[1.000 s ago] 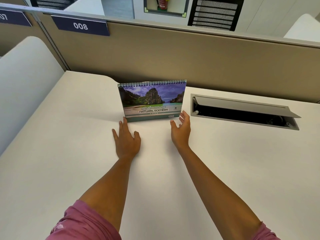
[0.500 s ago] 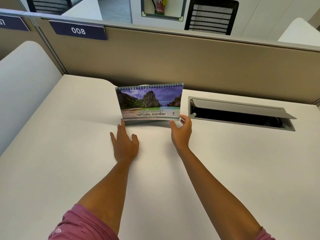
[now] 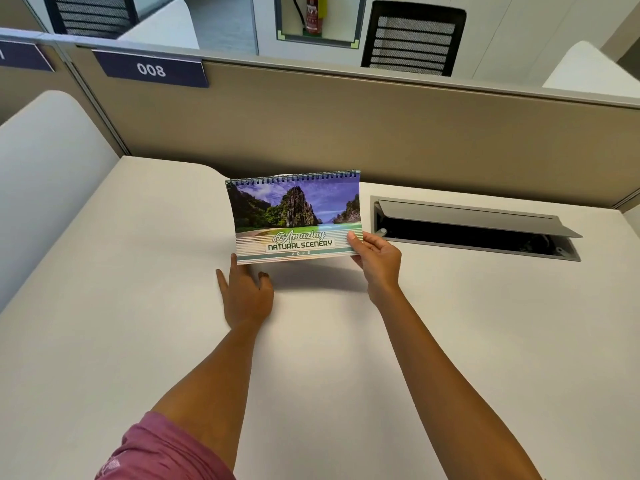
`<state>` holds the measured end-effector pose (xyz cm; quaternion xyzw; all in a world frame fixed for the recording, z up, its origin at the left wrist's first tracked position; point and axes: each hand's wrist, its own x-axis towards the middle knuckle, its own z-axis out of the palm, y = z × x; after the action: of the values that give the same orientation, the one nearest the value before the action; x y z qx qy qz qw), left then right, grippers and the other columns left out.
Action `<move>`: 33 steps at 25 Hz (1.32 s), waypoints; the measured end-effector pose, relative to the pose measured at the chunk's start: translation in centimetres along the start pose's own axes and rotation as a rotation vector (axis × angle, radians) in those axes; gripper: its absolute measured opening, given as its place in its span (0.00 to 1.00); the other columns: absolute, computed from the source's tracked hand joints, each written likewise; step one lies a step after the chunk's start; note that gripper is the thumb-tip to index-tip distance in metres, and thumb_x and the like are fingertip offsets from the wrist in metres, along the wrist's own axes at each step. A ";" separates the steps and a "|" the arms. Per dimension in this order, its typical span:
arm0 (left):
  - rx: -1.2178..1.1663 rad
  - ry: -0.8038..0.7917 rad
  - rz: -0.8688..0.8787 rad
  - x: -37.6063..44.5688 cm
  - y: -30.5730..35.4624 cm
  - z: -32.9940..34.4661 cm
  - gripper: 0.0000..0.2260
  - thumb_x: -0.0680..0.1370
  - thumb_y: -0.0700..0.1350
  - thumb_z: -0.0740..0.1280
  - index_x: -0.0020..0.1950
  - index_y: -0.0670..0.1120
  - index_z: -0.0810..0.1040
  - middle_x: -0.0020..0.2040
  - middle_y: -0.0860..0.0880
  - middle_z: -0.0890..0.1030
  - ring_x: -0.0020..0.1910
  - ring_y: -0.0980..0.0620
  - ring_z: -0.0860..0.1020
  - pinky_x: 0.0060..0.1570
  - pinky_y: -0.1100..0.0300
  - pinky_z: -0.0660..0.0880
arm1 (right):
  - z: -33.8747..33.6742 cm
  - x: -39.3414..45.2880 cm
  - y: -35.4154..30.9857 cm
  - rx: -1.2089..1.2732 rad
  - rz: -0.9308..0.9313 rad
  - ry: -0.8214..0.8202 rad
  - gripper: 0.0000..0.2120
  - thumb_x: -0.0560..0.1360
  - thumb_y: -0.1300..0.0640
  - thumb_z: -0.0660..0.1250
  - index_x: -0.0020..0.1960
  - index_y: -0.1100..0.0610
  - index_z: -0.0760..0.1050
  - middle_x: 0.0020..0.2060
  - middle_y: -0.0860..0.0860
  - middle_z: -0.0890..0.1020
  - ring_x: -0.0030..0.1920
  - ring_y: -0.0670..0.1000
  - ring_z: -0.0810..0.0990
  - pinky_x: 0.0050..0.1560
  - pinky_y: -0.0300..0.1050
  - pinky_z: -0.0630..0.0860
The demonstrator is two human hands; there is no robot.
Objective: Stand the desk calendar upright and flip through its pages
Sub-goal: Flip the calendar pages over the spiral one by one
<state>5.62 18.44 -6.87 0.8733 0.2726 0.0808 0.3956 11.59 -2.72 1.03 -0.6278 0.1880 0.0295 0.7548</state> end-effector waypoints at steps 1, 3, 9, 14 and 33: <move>-0.007 0.000 0.000 0.1 -0.1 0.0 0.25 0.78 0.46 0.61 0.76 0.52 0.63 0.76 0.48 0.67 0.80 0.44 0.50 0.74 0.57 0.40 | -0.2 -0.2 -0.3 0.023 0.019 -0.046 0.15 0.72 0.59 0.74 0.56 0.61 0.79 0.46 0.53 0.85 0.45 0.49 0.85 0.43 0.39 0.81; -0.018 0.010 0.007 0.0 0.0 0.0 0.25 0.79 0.45 0.61 0.77 0.50 0.63 0.77 0.48 0.65 0.80 0.44 0.48 0.76 0.54 0.43 | -0.5 -0.9 -1.1 0.050 0.048 -0.153 0.10 0.75 0.57 0.71 0.55 0.60 0.79 0.46 0.53 0.85 0.47 0.50 0.84 0.45 0.41 0.81; 0.002 0.042 0.026 -1.0 0.8 -0.6 0.22 0.80 0.45 0.60 0.75 0.47 0.65 0.74 0.46 0.70 0.77 0.47 0.55 0.79 0.52 0.45 | -1.0 -2.8 -4.8 0.459 0.351 -0.477 0.33 0.73 0.29 0.55 0.57 0.55 0.81 0.51 0.54 0.84 0.43 0.52 0.83 0.40 0.41 0.80; -0.019 0.001 0.014 -0.7 0.8 -0.7 0.30 0.80 0.46 0.59 0.80 0.55 0.52 0.79 0.50 0.60 0.80 0.43 0.48 0.79 0.47 0.46 | 0.9 -2.9 -8.5 0.649 0.308 -0.802 0.45 0.70 0.24 0.51 0.72 0.57 0.68 0.66 0.57 0.77 0.58 0.58 0.82 0.45 0.44 0.82; -0.005 0.028 -0.004 -1.1 1.9 -0.9 0.29 0.81 0.46 0.61 0.80 0.52 0.54 0.79 0.49 0.61 0.80 0.45 0.50 0.78 0.42 0.50 | 3.8 1.1 -8.4 0.652 0.048 -0.153 0.20 0.79 0.44 0.61 0.59 0.58 0.78 0.46 0.51 0.81 0.45 0.48 0.80 0.45 0.40 0.78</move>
<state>5.19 17.45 -4.80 0.8705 0.2797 0.0929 0.3942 15.90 -1.09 9.11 -0.3447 0.1452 0.0325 0.9268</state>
